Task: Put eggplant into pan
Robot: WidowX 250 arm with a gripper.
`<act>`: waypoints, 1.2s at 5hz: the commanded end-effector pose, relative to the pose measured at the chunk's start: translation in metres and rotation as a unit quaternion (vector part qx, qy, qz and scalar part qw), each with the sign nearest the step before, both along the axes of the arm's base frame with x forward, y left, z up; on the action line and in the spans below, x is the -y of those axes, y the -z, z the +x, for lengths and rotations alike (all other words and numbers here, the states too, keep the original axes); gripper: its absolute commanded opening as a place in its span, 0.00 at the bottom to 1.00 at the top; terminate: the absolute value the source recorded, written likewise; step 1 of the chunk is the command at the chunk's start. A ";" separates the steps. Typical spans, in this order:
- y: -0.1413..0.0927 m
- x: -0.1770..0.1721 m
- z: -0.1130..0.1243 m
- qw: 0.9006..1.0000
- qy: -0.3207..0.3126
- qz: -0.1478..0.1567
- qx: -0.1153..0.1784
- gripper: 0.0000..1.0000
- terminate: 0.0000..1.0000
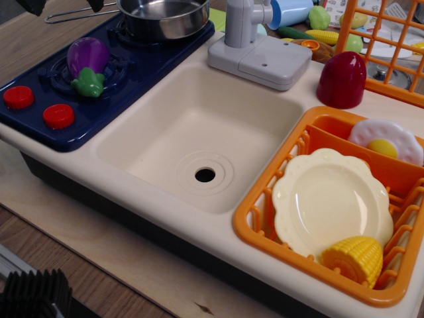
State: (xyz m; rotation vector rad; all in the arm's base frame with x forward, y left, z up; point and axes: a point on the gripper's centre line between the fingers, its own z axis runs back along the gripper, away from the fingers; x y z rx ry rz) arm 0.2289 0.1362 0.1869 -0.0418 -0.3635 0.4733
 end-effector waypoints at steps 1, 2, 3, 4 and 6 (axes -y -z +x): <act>0.000 0.000 0.000 1.000 0.000 0.000 0.000 1.00 0.00; 0.021 -0.002 -0.003 1.000 -0.023 0.000 -0.003 1.00 0.00; 0.039 -0.007 -0.003 1.000 -0.025 0.000 0.003 1.00 0.00; 0.053 -0.009 0.001 1.000 -0.016 0.011 0.016 1.00 0.00; 0.066 -0.008 0.009 1.000 0.005 0.009 0.020 1.00 0.00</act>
